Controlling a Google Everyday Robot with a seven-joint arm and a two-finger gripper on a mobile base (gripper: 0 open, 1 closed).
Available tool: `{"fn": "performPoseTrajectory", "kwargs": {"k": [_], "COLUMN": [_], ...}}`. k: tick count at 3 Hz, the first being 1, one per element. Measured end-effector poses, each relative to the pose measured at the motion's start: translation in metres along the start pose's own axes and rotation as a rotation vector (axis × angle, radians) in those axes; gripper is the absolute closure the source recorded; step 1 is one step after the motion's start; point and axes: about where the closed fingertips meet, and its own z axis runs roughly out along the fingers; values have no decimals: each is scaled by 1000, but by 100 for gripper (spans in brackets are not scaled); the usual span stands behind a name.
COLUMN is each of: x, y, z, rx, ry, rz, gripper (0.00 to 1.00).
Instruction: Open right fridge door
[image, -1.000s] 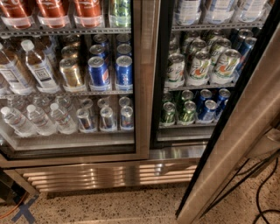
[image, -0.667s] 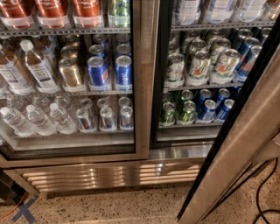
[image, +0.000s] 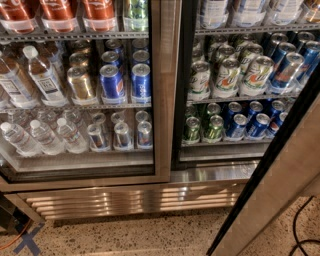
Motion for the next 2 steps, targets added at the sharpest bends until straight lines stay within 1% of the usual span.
{"fn": "performPoseTrajectory", "kwargs": {"k": [1,2], "x": [-26,-55], "y": [-16,-25], "z": [30,50], "rx": [29,52], "ry": [-126,-251], "rz": [-45,-58], "gripper": [0,0]}}
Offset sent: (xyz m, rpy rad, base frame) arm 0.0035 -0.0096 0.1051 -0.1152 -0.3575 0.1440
